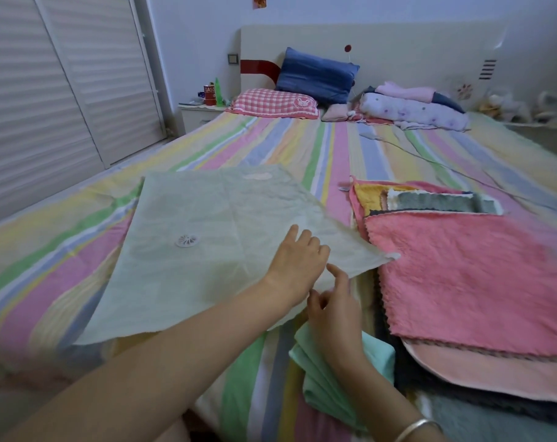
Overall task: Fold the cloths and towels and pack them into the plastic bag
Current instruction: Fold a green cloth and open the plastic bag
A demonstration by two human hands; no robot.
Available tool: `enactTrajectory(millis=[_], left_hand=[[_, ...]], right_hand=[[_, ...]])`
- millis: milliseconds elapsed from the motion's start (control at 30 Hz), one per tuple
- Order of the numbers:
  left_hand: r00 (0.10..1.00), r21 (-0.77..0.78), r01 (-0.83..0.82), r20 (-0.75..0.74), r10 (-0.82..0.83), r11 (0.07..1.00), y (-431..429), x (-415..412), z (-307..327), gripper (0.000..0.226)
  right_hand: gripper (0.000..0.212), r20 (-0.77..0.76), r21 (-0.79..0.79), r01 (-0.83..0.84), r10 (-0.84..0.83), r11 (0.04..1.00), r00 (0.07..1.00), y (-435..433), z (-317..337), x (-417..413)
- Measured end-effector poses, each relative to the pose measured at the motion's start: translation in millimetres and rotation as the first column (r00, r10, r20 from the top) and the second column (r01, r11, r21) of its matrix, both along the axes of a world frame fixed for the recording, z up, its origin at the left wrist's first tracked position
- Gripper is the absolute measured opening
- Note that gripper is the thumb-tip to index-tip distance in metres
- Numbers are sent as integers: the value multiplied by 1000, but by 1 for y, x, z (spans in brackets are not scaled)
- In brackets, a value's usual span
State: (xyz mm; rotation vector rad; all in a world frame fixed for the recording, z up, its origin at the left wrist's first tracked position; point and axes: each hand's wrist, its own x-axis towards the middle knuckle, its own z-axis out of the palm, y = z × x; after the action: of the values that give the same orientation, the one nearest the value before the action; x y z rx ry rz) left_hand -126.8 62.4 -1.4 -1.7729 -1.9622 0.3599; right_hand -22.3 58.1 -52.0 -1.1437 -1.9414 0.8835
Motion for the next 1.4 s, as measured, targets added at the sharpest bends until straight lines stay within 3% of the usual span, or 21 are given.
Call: enactTrajectory(millis=[133, 267, 433, 533, 667, 733, 800, 867, 967, 1067, 1133, 1233, 1333, 1400], left_hand=[[984, 128, 94, 137, -111, 987, 18, 3, -8, 33], [958, 194, 82, 256, -131, 978, 29, 0, -4, 18], [941, 479, -108, 331, -65, 871, 33, -24, 33, 13], [950, 534, -149, 310, -29, 832, 37, -35, 57, 16], [912, 454, -133, 404, -70, 881, 31, -28, 52, 18], [889, 259, -179, 455, 44, 949, 14, -27, 43, 38], [894, -31, -262, 369, 254, 965, -16, -31, 31, 60], [876, -265, -381, 203, 438, 886, -54, -40, 18, 66], [798, -412, -529, 54, 600, 741, -104, -57, 7, 54], [781, -387, -515, 154, 605, 764, -128, -71, 12, 28], [766, -267, -459, 365, 530, 847, -130, -80, 13, 18], [620, -176, -371, 684, 384, 912, -117, -89, 13, 21], [482, -143, -316, 827, 288, 938, -103, -84, 10, 23], [489, -99, -308, 837, 246, 946, -97, -79, 5, 22]], right_hand=[[48, -19, 22, 123, -122, 992, 992, 11, -4, 6], [36, 76, -55, 170, -166, 984, 983, 20, -3, 7], [42, 181, -127, 205, -181, 970, 967, 22, -5, 5], [45, 166, -140, 190, -166, 972, 972, 20, -4, 4], [47, 138, -131, 164, -146, 978, 980, 16, -2, 9], [50, 130, -115, 152, -137, 982, 982, 14, -1, 10], [52, 112, -107, 145, -133, 984, 985, 13, -2, 9], [53, 109, -93, 145, -135, 985, 985, 14, -2, 9], [51, 113, -73, 147, -138, 986, 984, 15, -3, 8], [39, 124, 61, 156, -162, 986, 979, 12, -5, 5], [27, 173, 315, 93, -154, 944, 973, 6, -9, 0], [19, 225, 594, -153, 20, 790, 974, -13, -12, -9], [43, 438, 609, -470, 223, 639, 871, -31, -15, -21], [45, 502, 571, -535, 251, 623, 828, -32, -20, -27]])
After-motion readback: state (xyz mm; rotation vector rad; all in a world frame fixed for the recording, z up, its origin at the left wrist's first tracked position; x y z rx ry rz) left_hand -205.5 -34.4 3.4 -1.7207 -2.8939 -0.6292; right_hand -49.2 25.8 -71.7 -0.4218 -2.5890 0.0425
